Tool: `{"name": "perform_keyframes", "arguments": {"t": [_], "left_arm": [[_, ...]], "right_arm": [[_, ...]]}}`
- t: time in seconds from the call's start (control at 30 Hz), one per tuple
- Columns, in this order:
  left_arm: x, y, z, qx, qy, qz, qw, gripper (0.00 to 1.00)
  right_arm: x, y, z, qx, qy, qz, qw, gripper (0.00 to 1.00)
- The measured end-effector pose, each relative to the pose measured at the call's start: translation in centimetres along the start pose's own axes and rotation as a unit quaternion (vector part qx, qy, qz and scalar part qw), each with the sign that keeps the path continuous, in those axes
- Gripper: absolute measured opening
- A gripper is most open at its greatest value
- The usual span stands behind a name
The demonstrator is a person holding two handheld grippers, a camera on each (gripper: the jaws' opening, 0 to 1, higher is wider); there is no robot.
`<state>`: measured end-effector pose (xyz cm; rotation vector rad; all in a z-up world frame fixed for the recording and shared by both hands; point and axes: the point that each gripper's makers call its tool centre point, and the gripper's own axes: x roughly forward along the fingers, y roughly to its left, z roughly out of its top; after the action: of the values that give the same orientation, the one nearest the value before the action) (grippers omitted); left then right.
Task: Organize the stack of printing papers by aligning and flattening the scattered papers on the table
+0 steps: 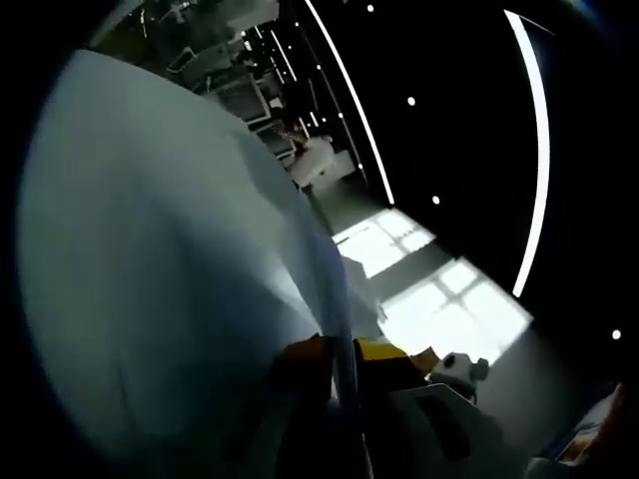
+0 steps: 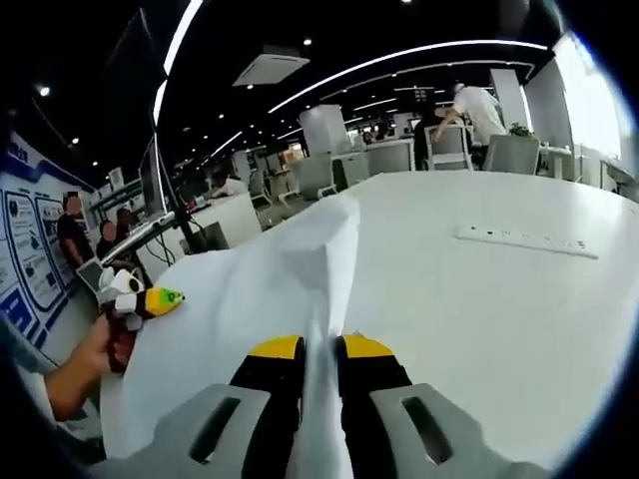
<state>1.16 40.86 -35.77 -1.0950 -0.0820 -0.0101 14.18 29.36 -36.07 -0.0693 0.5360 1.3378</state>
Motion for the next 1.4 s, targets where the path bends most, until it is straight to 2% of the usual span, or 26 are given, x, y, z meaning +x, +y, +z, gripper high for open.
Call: {"name": "perform_keyframes", "arguments": {"t": [0.43,0.87,1.4], "left_arm": [[0.0,0.1,0.5,0.01,-0.013,0.003,0.9999,0.12],[-0.2,0.2,0.7,0.009,-0.026,0.009,0.9996,0.12],[-0.3,0.4,1.1,0.008,-0.036,0.013,0.9992,0.13]], "right_arm": [[0.4,1.7,0.0,-0.01,-0.002,0.02,0.9997,0.1],[0.7,3.0,-0.7,0.004,-0.001,0.051,0.9987,0.1],[1.3,4.5,-0.8,0.003,0.002,0.071,0.9975,0.1]]}}
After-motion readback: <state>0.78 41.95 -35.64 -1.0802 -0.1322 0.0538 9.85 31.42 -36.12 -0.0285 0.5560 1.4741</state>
